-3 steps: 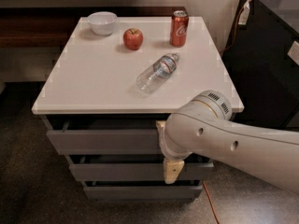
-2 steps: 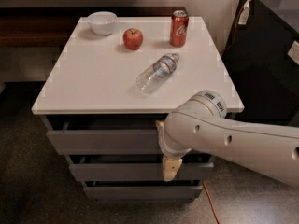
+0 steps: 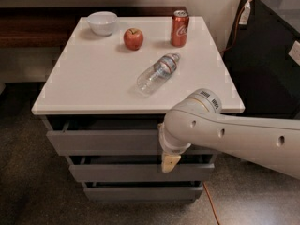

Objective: Place water bottle into top drawer

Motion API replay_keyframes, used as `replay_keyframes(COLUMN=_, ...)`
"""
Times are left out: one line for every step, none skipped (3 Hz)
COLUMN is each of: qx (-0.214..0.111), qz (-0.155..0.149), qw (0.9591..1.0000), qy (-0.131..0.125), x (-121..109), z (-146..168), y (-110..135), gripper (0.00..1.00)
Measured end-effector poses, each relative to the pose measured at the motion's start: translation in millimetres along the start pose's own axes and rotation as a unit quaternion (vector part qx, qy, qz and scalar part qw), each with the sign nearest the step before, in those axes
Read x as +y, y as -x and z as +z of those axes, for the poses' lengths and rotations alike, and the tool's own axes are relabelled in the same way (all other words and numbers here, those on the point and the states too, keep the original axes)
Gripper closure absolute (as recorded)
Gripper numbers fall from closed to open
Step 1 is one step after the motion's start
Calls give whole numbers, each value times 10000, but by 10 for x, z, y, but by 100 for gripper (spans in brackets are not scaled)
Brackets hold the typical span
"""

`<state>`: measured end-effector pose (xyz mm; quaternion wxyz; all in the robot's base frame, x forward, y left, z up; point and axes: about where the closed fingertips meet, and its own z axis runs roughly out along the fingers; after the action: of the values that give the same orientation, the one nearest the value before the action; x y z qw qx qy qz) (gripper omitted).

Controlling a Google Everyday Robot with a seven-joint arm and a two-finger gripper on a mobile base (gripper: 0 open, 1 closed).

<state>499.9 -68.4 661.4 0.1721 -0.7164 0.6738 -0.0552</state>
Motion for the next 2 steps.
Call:
replay_keyframes(qx=32, qz=95, qw=9999, qy=22, x=-74, z=26, y=-35, gripper=48)
replay_keyframes(qx=26, qz=110, qw=9999, qy=11, x=-99, z=-54, y=-34, gripper=79)
